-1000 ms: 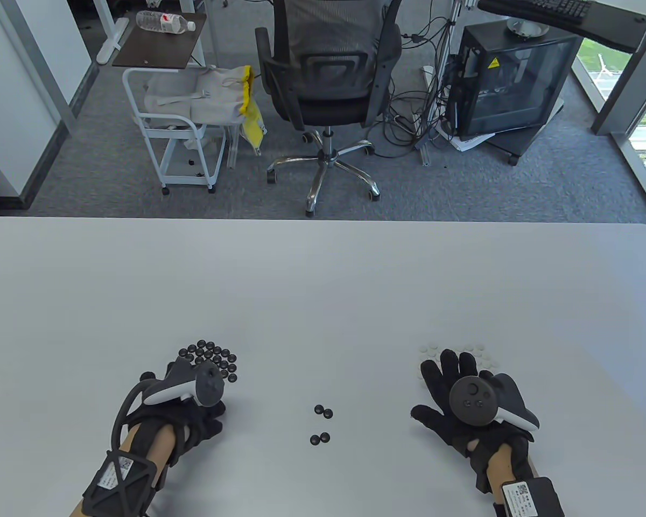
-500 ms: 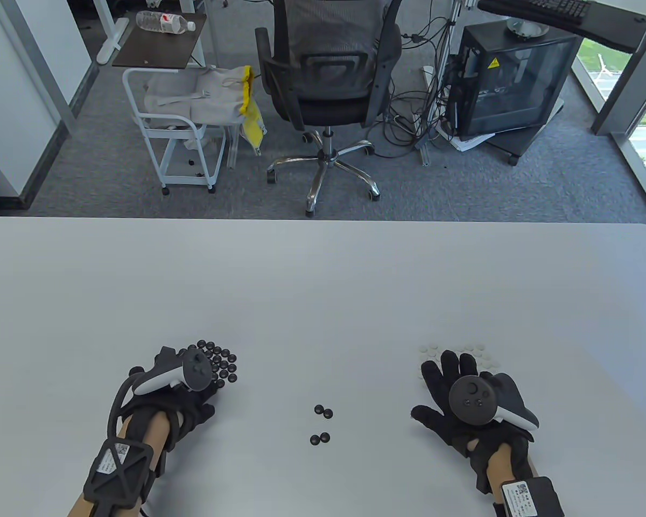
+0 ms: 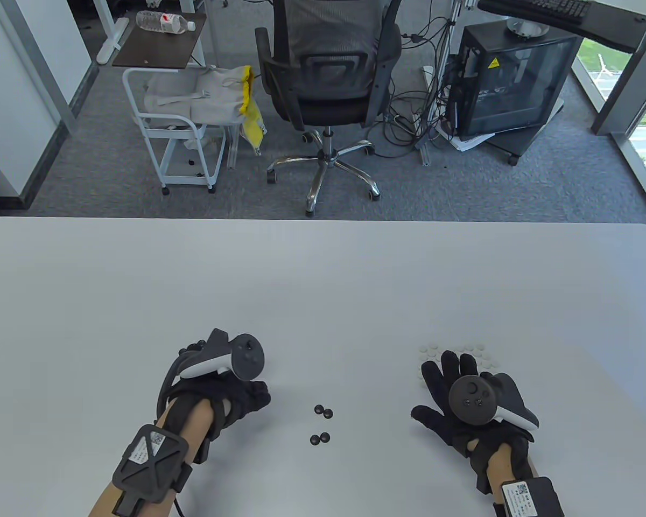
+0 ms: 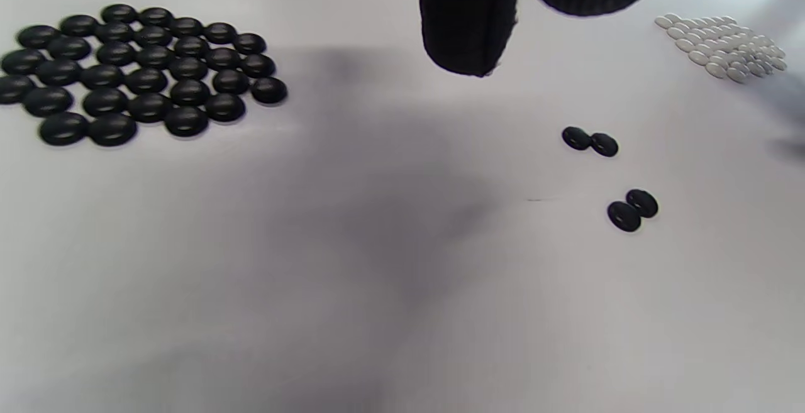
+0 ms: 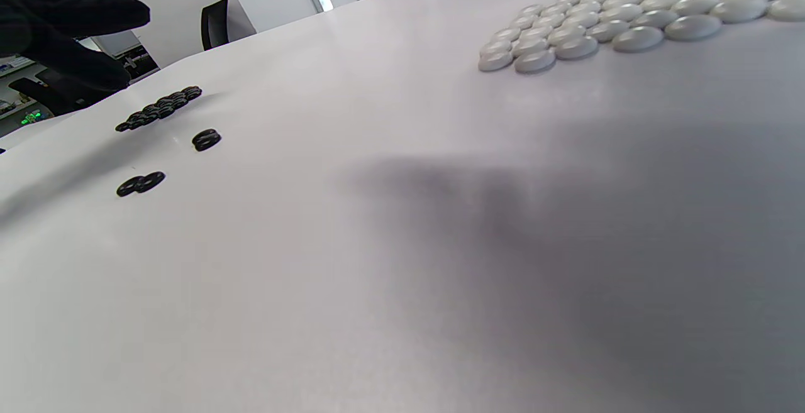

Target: Go stone sorting task

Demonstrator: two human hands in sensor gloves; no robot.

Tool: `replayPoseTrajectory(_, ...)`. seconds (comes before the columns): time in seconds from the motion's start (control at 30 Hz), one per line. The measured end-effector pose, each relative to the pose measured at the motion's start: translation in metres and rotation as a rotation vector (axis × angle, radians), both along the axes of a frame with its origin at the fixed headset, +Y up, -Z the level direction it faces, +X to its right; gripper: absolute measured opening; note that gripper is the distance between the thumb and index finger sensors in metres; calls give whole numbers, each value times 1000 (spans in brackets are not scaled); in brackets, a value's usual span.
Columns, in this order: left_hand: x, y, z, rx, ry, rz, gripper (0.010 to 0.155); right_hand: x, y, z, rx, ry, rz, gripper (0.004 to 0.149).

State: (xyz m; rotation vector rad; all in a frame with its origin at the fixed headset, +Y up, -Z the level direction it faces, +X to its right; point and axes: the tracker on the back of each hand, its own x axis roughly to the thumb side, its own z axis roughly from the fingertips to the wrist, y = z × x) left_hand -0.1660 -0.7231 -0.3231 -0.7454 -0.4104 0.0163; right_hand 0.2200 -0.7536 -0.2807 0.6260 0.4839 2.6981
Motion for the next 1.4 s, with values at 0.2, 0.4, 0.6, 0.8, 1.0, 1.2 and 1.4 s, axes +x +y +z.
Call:
replayPoseTrajectory(0.2, 43, -22, -2, -66, -82, 10, 66, 0, 0, 0, -6, 4, -2, 85)
replayPoseTrajectory(0.4, 69, -40, -5, -105, -138, 28, 66, 0, 0, 0, -10, 5, -3, 85)
replayPoseTrajectory(0.6, 72, -47, -7, -117, -148, 6, 65, 1, 0, 0, -14, 5, -2, 85)
replayPoseTrajectory(0.8, 28, -39, -26, -82, -10, -80, 64, 1, 0, 0, -15, 5, -6, 85)
replayPoseTrajectory(1.0, -21, -36, -33, -83, 113, -120, 64, 1, -1, 0, -25, 2, 0, 85)
replayPoseTrajectory(1.2, -48, -35, -32, -71, 173, -155, 64, 2, -2, -1, -32, -1, 2, 84)
replayPoseTrajectory(1.4, -62, -35, -33, -77, 215, -165, 64, 2, -2, -1, -35, -2, 1, 85)
